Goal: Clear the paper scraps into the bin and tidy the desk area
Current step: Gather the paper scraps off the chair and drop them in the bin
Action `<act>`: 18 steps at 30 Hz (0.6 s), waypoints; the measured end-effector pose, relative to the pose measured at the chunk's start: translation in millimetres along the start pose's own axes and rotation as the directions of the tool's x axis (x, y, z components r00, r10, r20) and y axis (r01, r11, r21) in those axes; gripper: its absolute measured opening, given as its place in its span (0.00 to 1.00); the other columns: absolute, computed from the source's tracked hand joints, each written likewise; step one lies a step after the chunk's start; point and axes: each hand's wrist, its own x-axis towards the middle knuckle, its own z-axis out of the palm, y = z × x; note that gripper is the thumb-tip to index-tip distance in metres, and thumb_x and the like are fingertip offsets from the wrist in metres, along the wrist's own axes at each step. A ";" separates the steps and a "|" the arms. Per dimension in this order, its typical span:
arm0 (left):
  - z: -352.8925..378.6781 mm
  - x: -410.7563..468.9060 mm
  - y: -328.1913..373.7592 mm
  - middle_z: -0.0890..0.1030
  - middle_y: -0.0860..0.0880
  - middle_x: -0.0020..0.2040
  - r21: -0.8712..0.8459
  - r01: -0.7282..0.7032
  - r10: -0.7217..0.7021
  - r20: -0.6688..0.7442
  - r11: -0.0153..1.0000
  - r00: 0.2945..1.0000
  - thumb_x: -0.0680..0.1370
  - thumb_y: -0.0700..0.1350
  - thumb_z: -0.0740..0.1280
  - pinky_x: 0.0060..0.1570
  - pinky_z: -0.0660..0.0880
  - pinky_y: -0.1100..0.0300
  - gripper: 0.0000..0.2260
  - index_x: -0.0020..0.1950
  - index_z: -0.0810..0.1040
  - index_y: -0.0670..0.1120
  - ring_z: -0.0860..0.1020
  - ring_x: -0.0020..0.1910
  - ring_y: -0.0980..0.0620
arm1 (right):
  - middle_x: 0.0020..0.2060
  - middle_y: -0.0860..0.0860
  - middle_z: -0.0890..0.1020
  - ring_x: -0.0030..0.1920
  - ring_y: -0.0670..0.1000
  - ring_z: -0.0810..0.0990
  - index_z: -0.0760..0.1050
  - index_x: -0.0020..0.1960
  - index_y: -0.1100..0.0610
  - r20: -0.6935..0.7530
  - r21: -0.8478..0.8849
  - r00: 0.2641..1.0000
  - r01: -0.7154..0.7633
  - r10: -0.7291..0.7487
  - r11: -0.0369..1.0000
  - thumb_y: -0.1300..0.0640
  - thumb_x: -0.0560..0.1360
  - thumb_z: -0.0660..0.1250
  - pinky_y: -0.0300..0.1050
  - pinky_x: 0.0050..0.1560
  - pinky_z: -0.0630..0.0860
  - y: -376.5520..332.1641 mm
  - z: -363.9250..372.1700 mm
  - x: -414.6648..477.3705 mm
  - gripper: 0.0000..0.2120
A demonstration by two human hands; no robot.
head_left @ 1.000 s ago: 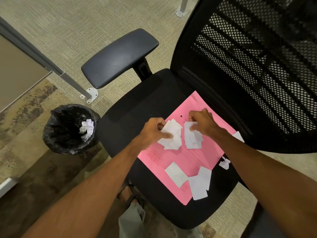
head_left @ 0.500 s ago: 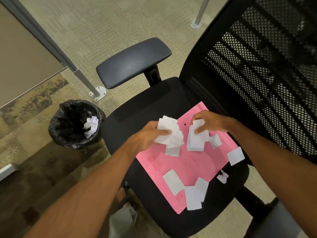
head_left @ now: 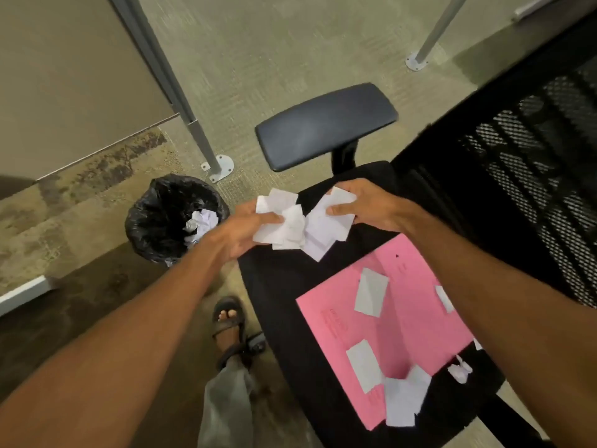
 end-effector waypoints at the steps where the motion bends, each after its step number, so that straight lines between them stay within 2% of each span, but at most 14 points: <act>1: -15.7 -2.1 2.4 0.81 0.45 0.53 0.006 0.001 -0.001 -0.030 1.000 1.000 0.75 0.32 0.68 0.48 0.80 0.51 0.15 0.61 0.75 0.42 0.81 0.50 0.47 | 0.46 0.55 0.83 0.49 0.52 0.83 0.78 0.53 0.62 -0.007 -0.016 1.000 0.012 -0.012 1.000 0.65 0.72 0.72 0.47 0.47 0.81 -8.1 13.9 8.5 0.10; 4: -64.4 -9.7 5.5 0.81 0.47 0.47 0.025 0.010 -0.007 -0.126 1.000 0.992 0.75 0.33 0.68 0.38 0.80 0.58 0.11 0.54 0.78 0.44 0.80 0.43 0.49 | 0.48 0.58 0.81 0.46 0.51 0.81 0.76 0.55 0.66 -0.086 -0.077 0.995 0.048 -0.055 0.996 0.66 0.72 0.71 0.42 0.45 0.79 -26.6 58.0 37.6 0.13; 6: -97.5 -11.9 3.2 0.81 0.49 0.44 0.060 0.027 -0.012 -0.241 0.998 0.971 0.74 0.34 0.69 0.30 0.79 0.62 0.09 0.48 0.78 0.47 0.79 0.39 0.52 | 0.52 0.57 0.80 0.49 0.52 0.80 0.75 0.59 0.63 -0.168 -0.136 0.984 0.041 -0.064 0.990 0.64 0.73 0.71 0.43 0.46 0.79 -34.6 91.7 60.0 0.15; 7: -114.3 -10.3 -0.2 0.80 0.49 0.44 0.065 0.039 -0.017 -0.317 0.997 0.948 0.74 0.35 0.70 0.29 0.78 0.62 0.08 0.48 0.78 0.48 0.78 0.39 0.52 | 0.53 0.56 0.79 0.51 0.52 0.79 0.74 0.61 0.61 -0.207 -0.181 0.976 0.031 -0.069 0.983 0.63 0.73 0.70 0.43 0.45 0.78 -38.0 108.4 72.0 0.17; 9: -152.1 -4.3 -10.9 0.80 0.48 0.48 0.047 0.050 -0.022 -0.481 0.998 0.876 0.73 0.37 0.72 0.37 0.76 0.59 0.12 0.55 0.78 0.45 0.77 0.42 0.49 | 0.53 0.53 0.78 0.50 0.50 0.77 0.74 0.62 0.59 -0.264 -0.255 0.958 0.046 -0.116 0.966 0.63 0.74 0.69 0.41 0.44 0.73 -43.4 145.0 98.8 0.17; 11: -178.0 5.9 -23.7 0.79 0.44 0.55 0.017 0.045 -0.026 -0.600 0.999 0.800 0.73 0.37 0.72 0.47 0.74 0.56 0.18 0.62 0.76 0.41 0.75 0.48 0.46 | 0.52 0.56 0.80 0.48 0.50 0.76 0.75 0.58 0.61 -0.303 -0.299 0.938 0.077 -0.171 0.951 0.65 0.73 0.69 0.39 0.45 0.70 -42.6 172.5 118.4 0.14; 12: -192.7 11.7 -30.6 0.78 0.43 0.58 0.001 0.044 -0.033 -0.648 0.999 0.761 0.73 0.37 0.72 0.48 0.73 0.55 0.20 0.64 0.75 0.40 0.75 0.50 0.45 | 0.51 0.57 0.80 0.47 0.50 0.76 0.75 0.56 0.62 -0.308 -0.308 0.934 0.082 -0.181 0.948 0.67 0.73 0.68 0.39 0.45 0.70 -41.4 189.0 131.2 0.12; 14: -218.4 27.1 -43.2 0.78 0.41 0.60 -0.013 0.056 -0.049 -0.725 0.998 0.687 0.73 0.36 0.72 0.45 0.74 0.56 0.21 0.65 0.75 0.41 0.75 0.50 0.45 | 0.48 0.57 0.79 0.46 0.53 0.76 0.75 0.54 0.63 -0.309 -0.318 0.934 0.075 -0.178 0.945 0.69 0.73 0.66 0.43 0.45 0.72 -37.4 218.7 157.0 0.11; 16: -241.4 45.7 -52.5 0.79 0.40 0.59 0.000 0.087 -0.055 -0.773 0.996 0.632 0.73 0.35 0.72 0.39 0.73 0.59 0.20 0.63 0.75 0.42 0.75 0.45 0.46 | 0.46 0.55 0.78 0.48 0.56 0.78 0.75 0.55 0.62 -0.299 -0.370 0.938 0.055 -0.175 0.927 0.70 0.73 0.65 0.47 0.46 0.75 -34.8 243.1 184.9 0.11; 18: -261.7 65.3 -60.4 0.79 0.40 0.59 0.037 0.138 -0.056 -0.792 0.990 0.608 0.73 0.35 0.72 0.42 0.71 0.60 0.18 0.62 0.75 0.42 0.74 0.44 0.46 | 0.50 0.57 0.78 0.52 0.58 0.78 0.74 0.57 0.61 -0.278 -0.451 0.947 0.022 -0.164 0.892 0.70 0.74 0.64 0.50 0.51 0.76 -30.9 262.5 213.6 0.13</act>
